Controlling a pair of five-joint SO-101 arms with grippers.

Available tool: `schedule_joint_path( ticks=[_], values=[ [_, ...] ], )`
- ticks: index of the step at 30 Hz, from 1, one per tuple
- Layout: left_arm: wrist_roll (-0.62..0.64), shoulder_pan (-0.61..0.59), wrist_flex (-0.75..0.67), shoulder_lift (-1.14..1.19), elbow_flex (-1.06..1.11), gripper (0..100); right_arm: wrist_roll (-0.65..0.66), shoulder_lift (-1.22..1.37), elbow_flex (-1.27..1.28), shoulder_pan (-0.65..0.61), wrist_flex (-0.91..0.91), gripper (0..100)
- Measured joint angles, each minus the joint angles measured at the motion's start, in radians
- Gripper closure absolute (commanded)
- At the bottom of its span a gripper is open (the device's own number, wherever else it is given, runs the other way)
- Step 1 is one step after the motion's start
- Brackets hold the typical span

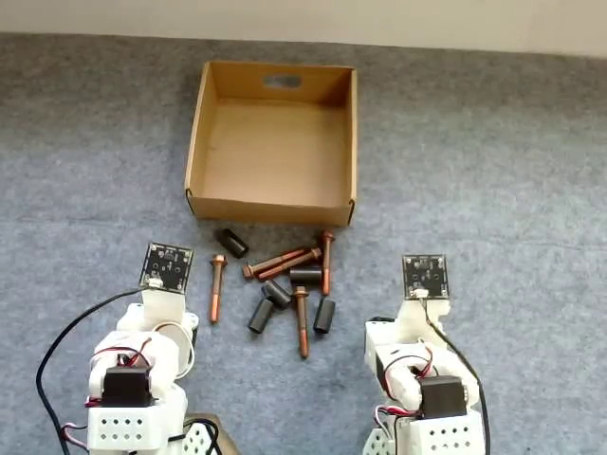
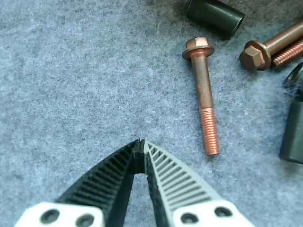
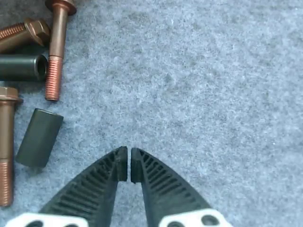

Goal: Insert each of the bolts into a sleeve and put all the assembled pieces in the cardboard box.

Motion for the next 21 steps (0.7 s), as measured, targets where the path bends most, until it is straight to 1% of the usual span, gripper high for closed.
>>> schedule_joint_path(
  ticks=[4,10,16,18,21],
  values=[
    [0.0,0.0,0.0,0.0,0.0,97,0.0,0.0,0.0,-0.002,0.0,96.9],
    [0.0,0.0,0.0,0.0,0.0,97,0.0,0.0,0.0,-0.084,0.0,96.9],
    [0.0,0.0,0.0,0.0,0.0,97,0.0,0.0,0.0,-0.121,0.0,96.5],
    [0.0,0.0,0.0,0.0,0.0,97,0.0,0.0,0.0,-0.126,-0.034,96.4],
    [0.0,0.0,0.0,0.0,0.0,97,0.025,0.0,0.0,-0.126,-0.144,96.4]
  ],
)
